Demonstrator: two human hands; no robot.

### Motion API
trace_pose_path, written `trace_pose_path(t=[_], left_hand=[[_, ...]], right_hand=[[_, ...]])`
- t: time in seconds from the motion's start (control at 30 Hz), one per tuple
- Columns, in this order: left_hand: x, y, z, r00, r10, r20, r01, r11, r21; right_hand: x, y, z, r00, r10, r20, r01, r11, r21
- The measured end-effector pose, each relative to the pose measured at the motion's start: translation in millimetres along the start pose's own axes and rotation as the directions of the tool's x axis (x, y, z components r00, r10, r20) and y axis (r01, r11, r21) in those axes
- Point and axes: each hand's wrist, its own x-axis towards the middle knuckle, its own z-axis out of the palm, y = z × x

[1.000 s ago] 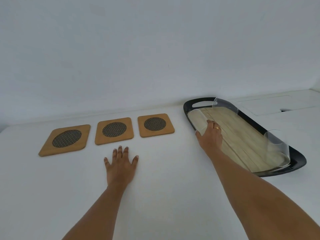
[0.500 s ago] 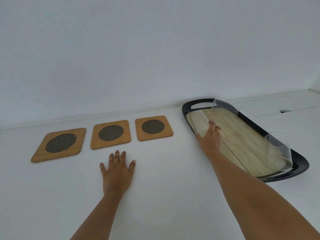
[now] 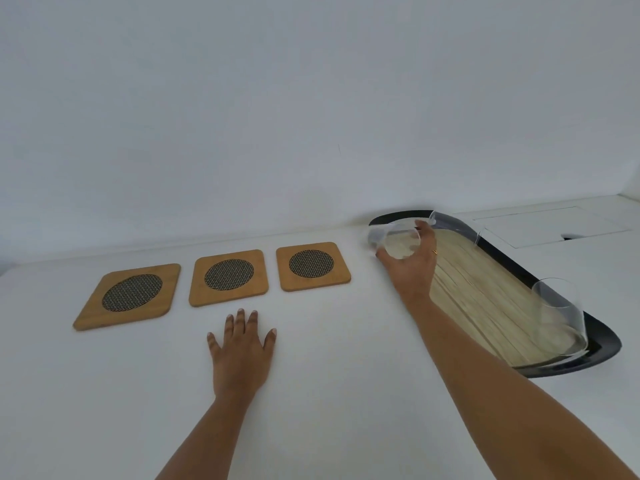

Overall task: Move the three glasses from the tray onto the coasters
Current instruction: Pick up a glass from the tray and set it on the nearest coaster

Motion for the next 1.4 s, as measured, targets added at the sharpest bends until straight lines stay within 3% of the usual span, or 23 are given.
trace_pose_path(t=[0.13, 0.23, 0.3, 0.37, 0.43, 0.63, 0.8, 0.97, 1.13, 1.3, 1.4], left_hand=[[0, 0, -1, 1.0, 0.003, 0.005, -0.003, 1.0, 0.004], [0, 0, -1, 1.0, 0.0, 0.01, 0.0, 1.0, 0.0], [0, 0, -1, 1.0, -0.001, 0.012, 0.001, 1.0, -0.001], [1, 0, -1, 1.0, -0.002, 0.016, 0.002, 1.0, -0.007], [1, 0, 0, 1.0, -0.002, 0.017, 0.002, 1.0, -0.011], [1, -1, 1, 1.0, 0.0, 0.008, 0.0, 1.0, -0.018], [1, -1, 1, 1.0, -0.001, 0.01, 0.001, 1.0, -0.027], [1, 0, 1, 1.0, -0.002, 0.02, 0.003, 1.0, -0.015], [1, 0, 0, 1.0, 0.0, 0.023, 0.0, 1.0, 0.002], [1, -1, 1, 1.0, -0.004, 0.026, 0.005, 1.0, -0.006], [1, -1, 1, 1.0, -0.001, 0.021, 0.001, 1.0, -0.008]], right_hand=[[-8, -18, 11, 0.965, 0.263, 0.018, -0.255, 0.91, 0.327], [-12, -23, 18, 0.866, 0.479, 0.144, -0.471, 0.684, 0.557], [-16, -25, 18, 0.775, 0.578, 0.257, -0.591, 0.517, 0.62], [-22, -26, 17, 0.701, 0.58, 0.415, -0.683, 0.377, 0.626], [-27, -22, 17, 0.674, 0.5, 0.544, -0.714, 0.254, 0.652], [-34, -16, 28, 0.538, 0.481, 0.692, -0.799, 0.029, 0.601], [-36, -15, 30, 0.515, 0.24, 0.823, -0.848, 0.002, 0.53], [-36, -13, 36, 0.568, 0.224, 0.792, -0.808, -0.033, 0.588], [-35, -14, 36, 0.489, 0.32, 0.812, -0.85, -0.035, 0.525], [-32, -33, 33, 0.406, 0.229, 0.885, -0.914, 0.091, 0.396], [-26, -41, 40, 0.395, 0.296, 0.87, -0.913, 0.23, 0.336]])
